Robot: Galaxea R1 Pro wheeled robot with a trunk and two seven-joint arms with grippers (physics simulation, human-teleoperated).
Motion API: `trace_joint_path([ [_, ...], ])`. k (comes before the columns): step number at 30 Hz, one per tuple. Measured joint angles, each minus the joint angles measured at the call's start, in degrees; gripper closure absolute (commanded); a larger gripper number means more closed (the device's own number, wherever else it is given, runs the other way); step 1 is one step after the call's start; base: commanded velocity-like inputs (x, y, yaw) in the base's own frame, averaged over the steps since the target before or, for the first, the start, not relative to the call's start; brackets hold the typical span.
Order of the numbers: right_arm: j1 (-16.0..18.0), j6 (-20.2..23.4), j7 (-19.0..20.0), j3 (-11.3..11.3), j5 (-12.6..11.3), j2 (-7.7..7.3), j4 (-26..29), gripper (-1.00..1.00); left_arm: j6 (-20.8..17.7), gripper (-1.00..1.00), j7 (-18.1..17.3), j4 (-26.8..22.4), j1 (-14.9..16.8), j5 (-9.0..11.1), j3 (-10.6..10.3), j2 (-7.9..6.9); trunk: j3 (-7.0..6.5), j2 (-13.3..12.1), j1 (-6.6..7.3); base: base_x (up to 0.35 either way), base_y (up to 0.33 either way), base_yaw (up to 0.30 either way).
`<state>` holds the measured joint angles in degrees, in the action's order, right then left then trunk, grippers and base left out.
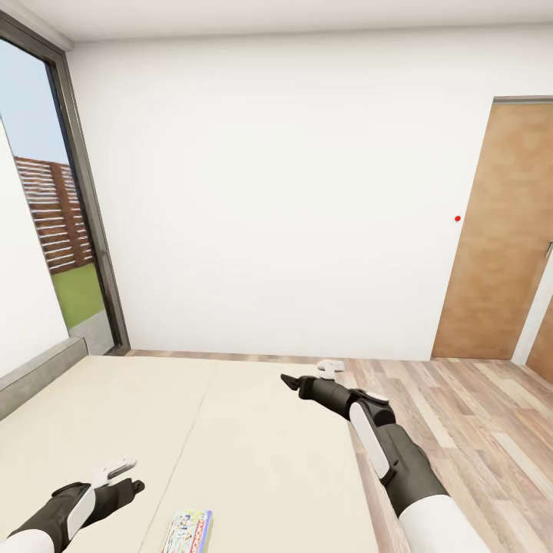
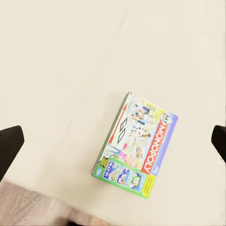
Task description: Put all the toys in the child's room - the three board games (two on the bed and one on the table), the two jigsaw puzzles on the table, and the tennis ball on the table - inside the toy box on the table in the child's room.
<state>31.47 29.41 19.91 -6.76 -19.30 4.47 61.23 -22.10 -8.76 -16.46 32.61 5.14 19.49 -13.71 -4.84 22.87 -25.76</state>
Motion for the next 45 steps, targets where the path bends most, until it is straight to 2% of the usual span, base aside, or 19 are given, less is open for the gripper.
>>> trace_joint_path([
  [3,0.0,-0.1,-0.1,-0.8,0.0,0.0,0.0,-1.0,0.1,-1.0,-2.9,0.0,0.0,-0.1,-0.1,-0.06,0.0,0.0,0.0,0.0,0.0,0.0],
  [7,0.0,-0.1,-0.1,-1.3,0.0,0.0,0.1,-1.0,0.3,-1.0,-11.5,0.0,0.0,-0.3,-0.5,-0.5,0.0,0.0,0.0,0.0,0.0,0.0],
  [8,0.0,-0.1,-0.1,-1.4,0.0,0.0,0.1,-1.0,0.3,-1.0,-15.7,-0.2,0.0,-0.4,-0.4,-0.86,0.0,0.0,0.0,0.0,0.0,0.0],
  [10,0.0,-0.1,-0.1,-1.5,0.0,-0.03,0.1,-1.0,0.1,-1.0,-19.9,-0.3,0.0,-0.4,-0.3,-1.62,0.0,0.0,0.0,0.0,0.0,0.0],
  [12,0.0,-0.1,-0.1,-1.5,0.0,-0.05,0.1,-1.0,0.0,-1.0,-23.7,-0.4,0.1,-0.4,-0.2,-2.86,0.0,0.0,0.0,0.0,0.0,0.0],
  [13,0.0,-0.2,-0.1,-1.5,0.0,-0.06,0.1,-1.0,-0.2,-1.0,-26.9,-0.5,0.3,-0.3,0.0,-4.4,0.0,0.0,0.0,0.0,0.0,0.0],
  [15,0.0,-0.2,-0.1,-1.5,0.0,-0.06,0.1,-1.0,-0.6,-1.0,-29.7,-0.6,0.5,-0.2,0.2,-6.2,0.0,0.0,0.0,0.0,0.0,0.0],
  [18,0.0,-0.2,-0.1,-1.6,0.0,-0.02,0.1,-1.0,-2.6,-1.0,-32.9,-0.6,1.3,0.3,0.8,-9.15,0.0,0.0,0.0,0.0,0.0,0.0],
  [21,0.0,-0.2,-0.2,-1.6,0.0,-0.01,0.1,-1.0,-4.5,-1.0,-33.9,-0.7,2.1,1.3,1.9,-10.49,0.0,0.0,0.0,0.0,0.0,0.0],
  [22,0.0,-0.2,-0.2,-1.6,0.0,-0.01,0.1,-1.0,-5.5,-1.0,-34.1,-0.7,2.5,2.5,3.4,-10.95,0.0,0.0,0.0,0.0,0.0,0.0],
  [24,0.0,-0.3,-0.2,-1.6,0.0,0.0,0.1,-1.0,-6.1,-1.0,-33.8,-0.8,2.7,3.9,5.5,-11.24,0.0,0.0,0.0,0.0,0.0,0.0],
  [25,0.0,-0.3,-0.2,-1.6,0.0,0.0,0.1,-1.0,-6.4,-1.0,-32.6,-0.7,2.8,5.0,7.9,-11.38,0.0,0.0,0.0,0.0,0.0,0.0],
  [28,0.0,-0.3,-0.1,-1.5,0.0,-0.03,0.2,-1.0,-6.5,-1.0,-28.5,-0.7,2.9,6.1,11.8,-11.37,0.0,0.0,0.0,0.0,0.0,0.0],
  [29,0.0,-0.4,-0.1,-1.5,0.0,-0.05,0.5,-1.0,-6.4,-1.0,-24.6,-0.6,3.0,6.5,13.9,-11.3,0.0,0.0,0.0,0.0,0.0,0.0],
  [31,0.0,-0.4,-0.1,-1.5,0.0,-0.07,0.8,-1.0,-6.2,-1.0,-20.3,-0.6,3.0,6.9,15.5,-11.21,0.0,0.0,0.0,0.0,0.0,0.0],
  [32,0.0,-0.4,-0.1,-1.5,0.0,-0.07,1.3,-1.0,-5.9,-1.0,-16.4,-0.5,3.0,7.1,16.5,-11.02,0.0,0.0,0.0,0.0,0.0,0.0],
  [35,0.0,-0.4,-0.1,-1.5,-0.1,-0.08,2.3,-1.0,-5.2,-1.0,-12.0,-0.4,3.0,7.4,17.7,-10.46,0.0,0.0,0.0,0.0,0.0,0.0],
  [38,-0.1,-0.4,-0.1,-1.5,-0.1,-0.08,2.9,-1.0,-4.8,-1.0,-10.1,-0.4,3.0,7.6,18.2,-10.1,0.0,0.0,0.0,0.0,0.0,0.0],
  [45,-0.1,-0.5,-0.1,-1.5,-0.1,-0.09,3.3,-1.0,-4.2,-1.0,-8.6,-0.4,3.1,8.1,19.0,-9.75,0.0,0.0,0.0,0.0,0.0,0.0],
])
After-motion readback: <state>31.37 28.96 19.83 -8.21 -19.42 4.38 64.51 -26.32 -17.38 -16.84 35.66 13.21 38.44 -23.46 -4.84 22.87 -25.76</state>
